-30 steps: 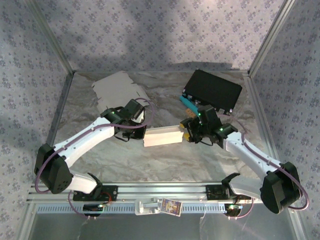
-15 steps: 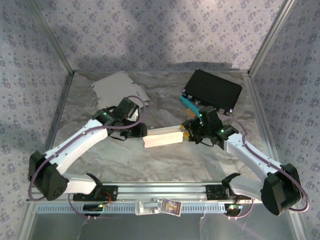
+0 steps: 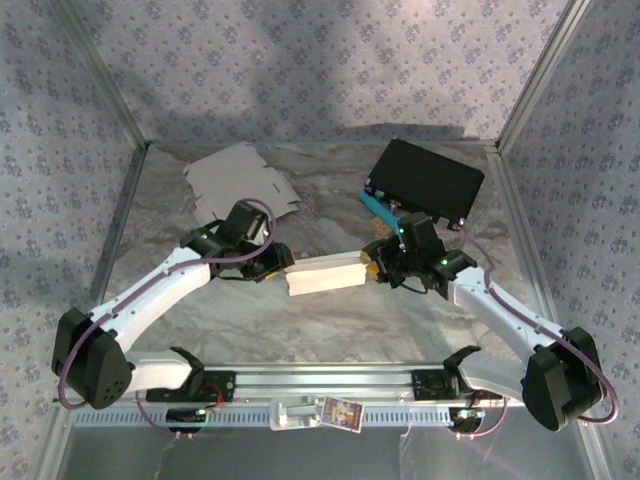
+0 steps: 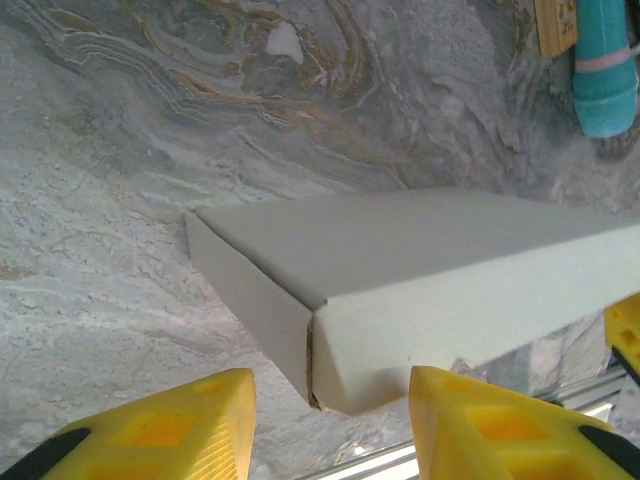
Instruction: Fold the paper box
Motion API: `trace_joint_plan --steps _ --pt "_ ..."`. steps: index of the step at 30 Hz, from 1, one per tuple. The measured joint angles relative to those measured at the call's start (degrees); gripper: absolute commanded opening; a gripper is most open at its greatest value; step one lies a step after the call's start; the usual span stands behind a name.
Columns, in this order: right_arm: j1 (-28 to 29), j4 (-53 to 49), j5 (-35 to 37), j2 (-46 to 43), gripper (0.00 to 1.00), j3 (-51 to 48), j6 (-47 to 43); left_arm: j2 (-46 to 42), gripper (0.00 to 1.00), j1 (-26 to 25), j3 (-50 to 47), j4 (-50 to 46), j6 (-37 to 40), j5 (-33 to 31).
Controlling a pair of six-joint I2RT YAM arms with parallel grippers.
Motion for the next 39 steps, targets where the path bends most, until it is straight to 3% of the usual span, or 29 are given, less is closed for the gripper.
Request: trace_joint_plan --steps 13,25,32,39 --pt "0.07 0.02 0.02 0.13 0.35 0.00 -0.17 -1.49 0.39 0.55 -2.03 3.28 -4.39 0.35" --pt "0.07 -0.15 0.02 0.31 0.35 0.00 -0.22 -3.21 0.30 0.55 -7.06 8.26 -4.83 1.38" --pt "0.04 -0.52 -0.04 0.39 0.35 0.02 -0.42 -5.11 0.29 0.52 -10.14 11.08 -4.81 1.51" --pt "-0.20 -1.46 -0.04 0.90 0.36 0.83 -1.57 -5.44 0.18 0.52 -11.91 14.03 -4.39 2.14"
